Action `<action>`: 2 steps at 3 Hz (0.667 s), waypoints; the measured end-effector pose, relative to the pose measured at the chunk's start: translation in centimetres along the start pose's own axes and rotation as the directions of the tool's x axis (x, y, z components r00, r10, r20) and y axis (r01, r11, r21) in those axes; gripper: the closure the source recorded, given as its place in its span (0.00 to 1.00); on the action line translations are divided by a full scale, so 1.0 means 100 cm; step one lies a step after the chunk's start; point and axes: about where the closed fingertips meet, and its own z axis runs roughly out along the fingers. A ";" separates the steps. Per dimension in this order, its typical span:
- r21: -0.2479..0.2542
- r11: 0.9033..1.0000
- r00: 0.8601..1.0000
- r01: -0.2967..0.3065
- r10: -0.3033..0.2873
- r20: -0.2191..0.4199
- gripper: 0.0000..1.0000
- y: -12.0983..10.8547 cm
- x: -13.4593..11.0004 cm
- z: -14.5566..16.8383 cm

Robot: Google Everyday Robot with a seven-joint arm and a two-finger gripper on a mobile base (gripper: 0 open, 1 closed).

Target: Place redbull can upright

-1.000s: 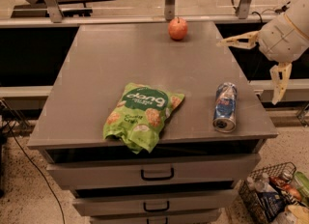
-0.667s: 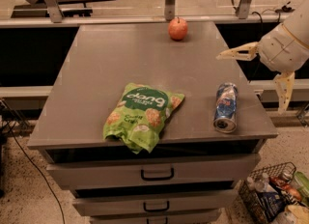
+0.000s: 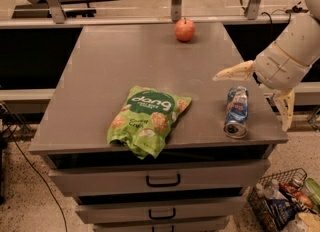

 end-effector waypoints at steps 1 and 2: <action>-0.031 0.998 0.999 0.046 -0.046 0.009 0.00 -0.006 -0.009 0.012; -0.055 0.996 0.998 0.069 -0.070 0.001 0.00 -0.005 -0.010 0.019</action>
Offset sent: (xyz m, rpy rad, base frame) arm -0.0282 0.0084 -0.0223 -0.1113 0.0825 0.1253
